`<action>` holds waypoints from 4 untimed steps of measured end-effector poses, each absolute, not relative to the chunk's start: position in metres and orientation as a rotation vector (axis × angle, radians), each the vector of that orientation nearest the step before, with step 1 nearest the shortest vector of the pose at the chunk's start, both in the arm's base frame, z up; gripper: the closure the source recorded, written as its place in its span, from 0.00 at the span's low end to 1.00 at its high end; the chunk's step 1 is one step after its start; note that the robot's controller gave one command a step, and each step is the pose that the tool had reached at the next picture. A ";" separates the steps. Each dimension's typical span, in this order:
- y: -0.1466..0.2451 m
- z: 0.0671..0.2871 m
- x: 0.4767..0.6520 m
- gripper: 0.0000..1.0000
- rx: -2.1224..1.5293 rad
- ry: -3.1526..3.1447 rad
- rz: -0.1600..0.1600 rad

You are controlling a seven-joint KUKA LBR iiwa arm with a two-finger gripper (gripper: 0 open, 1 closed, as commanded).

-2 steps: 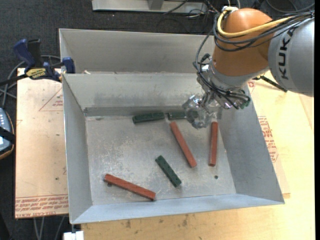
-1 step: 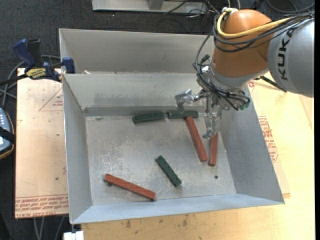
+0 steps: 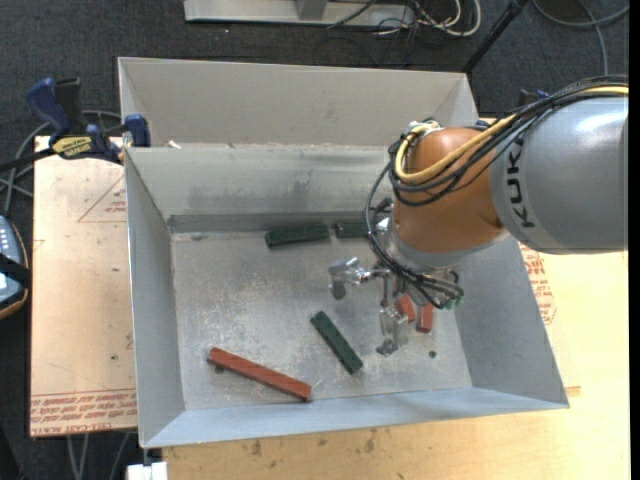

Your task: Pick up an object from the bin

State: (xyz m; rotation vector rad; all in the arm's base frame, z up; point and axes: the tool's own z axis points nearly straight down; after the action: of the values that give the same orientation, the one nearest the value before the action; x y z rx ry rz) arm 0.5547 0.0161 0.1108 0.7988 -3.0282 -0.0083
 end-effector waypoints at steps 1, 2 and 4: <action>-0.055 0.173 0.572 0.00 0.805 -3.046 0.008; -0.085 0.177 0.584 0.00 0.791 -3.047 0.004; -0.126 0.070 0.633 0.00 1.360 -2.839 -0.019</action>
Offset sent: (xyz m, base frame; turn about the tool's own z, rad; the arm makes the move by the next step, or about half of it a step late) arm 0.0148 -0.0663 0.0590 -0.0101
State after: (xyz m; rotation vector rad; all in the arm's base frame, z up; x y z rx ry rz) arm 0.6333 -0.1256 0.0695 1.3604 -2.8386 -0.0186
